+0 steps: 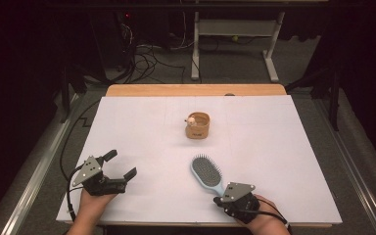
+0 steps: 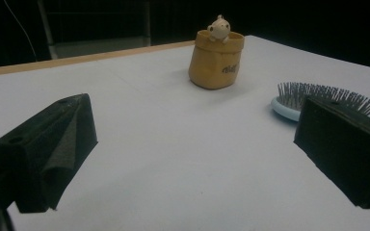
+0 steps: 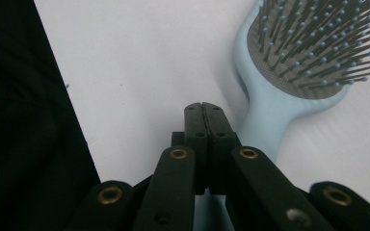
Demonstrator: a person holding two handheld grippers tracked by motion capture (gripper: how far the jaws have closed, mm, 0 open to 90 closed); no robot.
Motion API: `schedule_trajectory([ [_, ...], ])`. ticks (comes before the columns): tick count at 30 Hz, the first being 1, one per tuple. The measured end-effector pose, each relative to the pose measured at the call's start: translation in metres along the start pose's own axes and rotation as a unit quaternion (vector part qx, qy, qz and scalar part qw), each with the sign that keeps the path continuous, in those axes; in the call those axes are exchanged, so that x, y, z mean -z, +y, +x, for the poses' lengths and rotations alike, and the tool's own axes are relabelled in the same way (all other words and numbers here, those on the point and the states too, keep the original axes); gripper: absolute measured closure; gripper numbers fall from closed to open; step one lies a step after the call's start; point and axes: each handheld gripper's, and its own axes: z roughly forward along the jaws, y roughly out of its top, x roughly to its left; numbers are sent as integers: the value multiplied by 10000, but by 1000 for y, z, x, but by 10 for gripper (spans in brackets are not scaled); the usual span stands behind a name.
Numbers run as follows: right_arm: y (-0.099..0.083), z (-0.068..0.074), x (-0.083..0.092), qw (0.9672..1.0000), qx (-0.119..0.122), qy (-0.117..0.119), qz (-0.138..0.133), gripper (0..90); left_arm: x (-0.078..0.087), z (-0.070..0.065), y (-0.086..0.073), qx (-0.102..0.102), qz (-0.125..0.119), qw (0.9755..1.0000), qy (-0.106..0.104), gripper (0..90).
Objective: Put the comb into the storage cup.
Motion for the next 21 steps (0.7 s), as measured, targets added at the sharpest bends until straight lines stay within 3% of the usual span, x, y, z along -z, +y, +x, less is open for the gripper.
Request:
schedule_trajectory([
  [16,-3,-10,6,9997,153,-153,124,900,-1,0,0,-11,38,10000,15,26],
  [21,0,-6,10,9997,43,66,-236,900,-1,-1,0,-45,28,10000,11,26],
])
